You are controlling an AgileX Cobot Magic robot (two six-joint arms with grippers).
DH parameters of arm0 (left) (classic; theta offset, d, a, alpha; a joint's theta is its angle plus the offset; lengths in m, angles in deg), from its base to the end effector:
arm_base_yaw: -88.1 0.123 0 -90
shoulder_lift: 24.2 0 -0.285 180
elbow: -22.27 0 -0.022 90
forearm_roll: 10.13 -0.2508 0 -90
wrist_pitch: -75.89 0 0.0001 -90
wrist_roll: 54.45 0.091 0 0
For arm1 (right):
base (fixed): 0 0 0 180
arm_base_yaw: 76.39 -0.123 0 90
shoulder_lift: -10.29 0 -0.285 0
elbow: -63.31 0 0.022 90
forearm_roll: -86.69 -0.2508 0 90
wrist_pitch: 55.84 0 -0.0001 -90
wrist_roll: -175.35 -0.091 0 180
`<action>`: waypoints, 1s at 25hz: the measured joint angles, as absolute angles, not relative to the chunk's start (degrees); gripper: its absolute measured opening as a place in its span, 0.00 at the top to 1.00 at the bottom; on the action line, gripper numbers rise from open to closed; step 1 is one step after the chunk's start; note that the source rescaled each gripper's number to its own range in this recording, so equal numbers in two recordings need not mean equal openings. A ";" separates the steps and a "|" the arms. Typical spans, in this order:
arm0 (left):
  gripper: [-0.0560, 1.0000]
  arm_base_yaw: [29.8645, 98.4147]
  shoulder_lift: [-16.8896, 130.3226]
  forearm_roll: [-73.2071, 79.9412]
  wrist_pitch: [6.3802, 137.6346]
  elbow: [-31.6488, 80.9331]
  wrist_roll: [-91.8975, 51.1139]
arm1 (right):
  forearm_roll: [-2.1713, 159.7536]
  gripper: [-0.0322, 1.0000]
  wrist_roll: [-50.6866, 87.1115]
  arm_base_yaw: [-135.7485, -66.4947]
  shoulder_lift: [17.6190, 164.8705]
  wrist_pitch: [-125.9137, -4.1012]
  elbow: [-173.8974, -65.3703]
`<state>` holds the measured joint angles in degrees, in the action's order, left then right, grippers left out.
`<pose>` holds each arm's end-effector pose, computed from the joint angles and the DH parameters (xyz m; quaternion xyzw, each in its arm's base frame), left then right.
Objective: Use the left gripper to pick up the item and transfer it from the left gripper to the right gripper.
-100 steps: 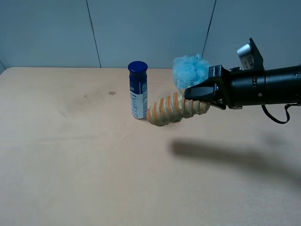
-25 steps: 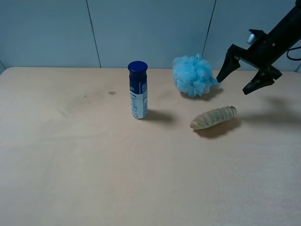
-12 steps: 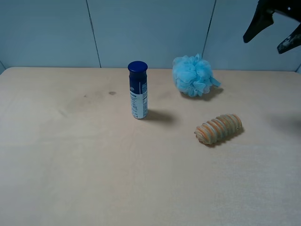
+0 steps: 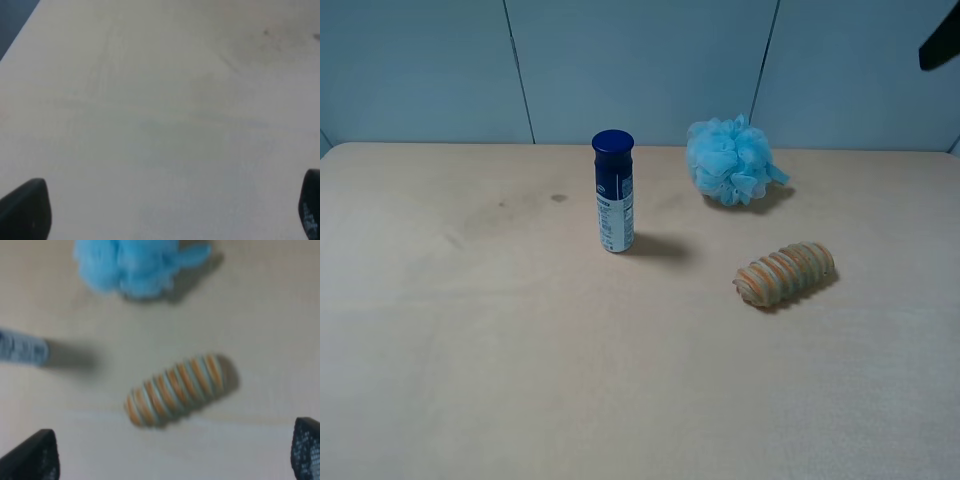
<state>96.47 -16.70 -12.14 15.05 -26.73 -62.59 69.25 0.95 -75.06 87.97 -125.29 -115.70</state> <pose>-0.0052 0.0021 0.2751 -0.1233 0.8451 0.0186 0.5199 0.2285 0.0202 0.3988 -0.0232 0.9502 0.1344 0.2801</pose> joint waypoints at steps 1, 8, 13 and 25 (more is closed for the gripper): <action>0.01 96.47 -16.70 -12.14 15.05 -26.73 -62.59 | 69.51 0.00 0.90 -75.06 85.80 -125.29 -113.26; 0.01 96.47 -16.70 -12.14 15.05 -26.73 -62.59 | 72.85 0.00 0.90 -75.06 67.70 -125.36 -95.24; 0.01 96.47 -16.70 -12.14 15.05 -26.73 -62.59 | 76.99 0.00 0.90 -75.06 53.14 -125.20 -84.43; 0.01 96.47 -16.70 -12.14 15.05 -26.73 -62.59 | 82.82 0.00 -0.95 -75.06 23.82 -115.01 -69.51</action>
